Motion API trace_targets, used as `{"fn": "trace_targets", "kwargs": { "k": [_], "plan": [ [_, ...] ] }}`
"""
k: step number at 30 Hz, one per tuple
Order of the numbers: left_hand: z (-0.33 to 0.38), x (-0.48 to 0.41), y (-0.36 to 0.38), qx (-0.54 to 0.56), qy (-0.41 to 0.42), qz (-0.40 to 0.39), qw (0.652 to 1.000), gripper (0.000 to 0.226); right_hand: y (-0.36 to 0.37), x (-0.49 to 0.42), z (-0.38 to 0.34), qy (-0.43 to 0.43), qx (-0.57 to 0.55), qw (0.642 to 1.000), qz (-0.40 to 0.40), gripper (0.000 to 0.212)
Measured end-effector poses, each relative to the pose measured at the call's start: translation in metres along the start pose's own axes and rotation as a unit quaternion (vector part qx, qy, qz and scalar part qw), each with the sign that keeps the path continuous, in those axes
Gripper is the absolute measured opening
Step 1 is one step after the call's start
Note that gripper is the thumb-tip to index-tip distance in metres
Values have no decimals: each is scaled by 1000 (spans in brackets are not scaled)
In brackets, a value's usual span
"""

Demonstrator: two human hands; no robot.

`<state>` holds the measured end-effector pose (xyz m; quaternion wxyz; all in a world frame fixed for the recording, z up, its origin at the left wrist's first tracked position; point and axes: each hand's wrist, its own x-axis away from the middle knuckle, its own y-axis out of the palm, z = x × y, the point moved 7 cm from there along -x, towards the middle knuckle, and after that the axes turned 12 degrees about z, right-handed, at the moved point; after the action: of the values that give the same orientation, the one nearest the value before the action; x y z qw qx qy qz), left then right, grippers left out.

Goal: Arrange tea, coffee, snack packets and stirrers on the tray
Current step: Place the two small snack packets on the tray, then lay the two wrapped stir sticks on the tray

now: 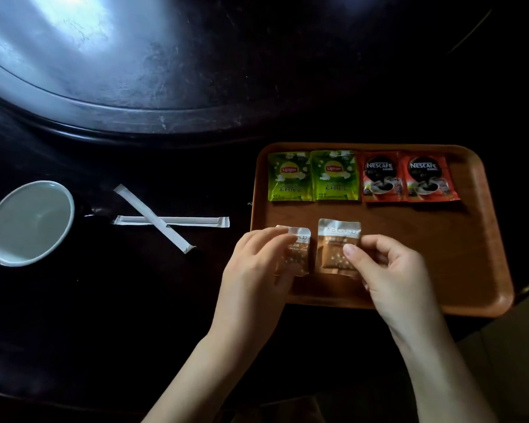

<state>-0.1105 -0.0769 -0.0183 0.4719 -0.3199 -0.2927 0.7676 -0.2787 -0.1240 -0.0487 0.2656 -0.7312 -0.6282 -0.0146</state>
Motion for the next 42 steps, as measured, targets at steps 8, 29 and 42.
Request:
{"fn": "trace_targets", "kwargs": {
  "k": [8,29,42],
  "plan": [
    [-4,4,15,-41,34,-39,998,32,6,3,-6,-142,184,970,76,8],
    [-17,-8,-5,-45,27,15,999,29,19,21,-27,-285,253,920,93,37],
    [-124,-25,-69,-150,-58,82,984,32,184,52,-82,-430,368,809,-157,24]
  ]
}}
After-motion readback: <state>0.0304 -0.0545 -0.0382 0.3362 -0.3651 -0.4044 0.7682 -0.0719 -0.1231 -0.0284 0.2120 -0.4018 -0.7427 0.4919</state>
